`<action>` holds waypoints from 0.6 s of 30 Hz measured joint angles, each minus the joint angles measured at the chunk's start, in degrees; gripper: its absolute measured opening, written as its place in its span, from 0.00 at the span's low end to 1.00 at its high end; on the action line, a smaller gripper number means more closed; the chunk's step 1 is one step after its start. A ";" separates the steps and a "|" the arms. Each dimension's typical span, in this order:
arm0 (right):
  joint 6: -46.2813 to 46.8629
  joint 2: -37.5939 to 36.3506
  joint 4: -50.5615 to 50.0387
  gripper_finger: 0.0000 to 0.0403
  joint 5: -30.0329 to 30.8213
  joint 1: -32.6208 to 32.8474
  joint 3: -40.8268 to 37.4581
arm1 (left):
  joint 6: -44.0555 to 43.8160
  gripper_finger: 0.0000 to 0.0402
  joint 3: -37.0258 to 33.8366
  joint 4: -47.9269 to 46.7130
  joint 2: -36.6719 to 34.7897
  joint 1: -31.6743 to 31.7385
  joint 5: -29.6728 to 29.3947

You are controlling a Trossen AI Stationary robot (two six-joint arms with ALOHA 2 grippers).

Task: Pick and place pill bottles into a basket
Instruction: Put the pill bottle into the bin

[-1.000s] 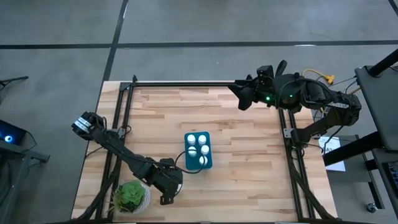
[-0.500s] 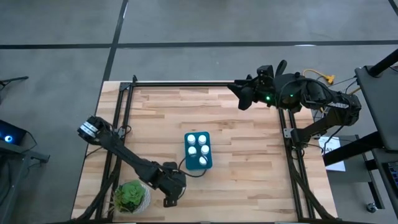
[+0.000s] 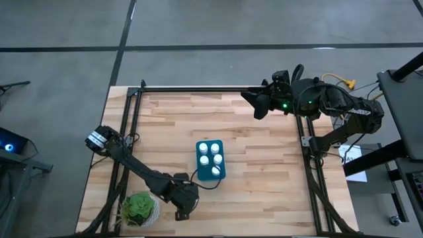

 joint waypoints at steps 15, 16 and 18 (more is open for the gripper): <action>-0.01 0.00 -0.02 0.54 0.00 0.00 0.00 | 0.62 0.40 5.72 -8.51 -0.34 0.08 2.94; -0.01 0.00 -0.04 0.54 0.00 0.00 0.00 | 1.19 0.40 6.49 -8.94 -0.62 0.11 2.94; -0.01 0.00 -0.04 0.54 0.00 0.00 0.00 | 2.03 0.40 7.70 -9.58 -1.20 0.19 2.89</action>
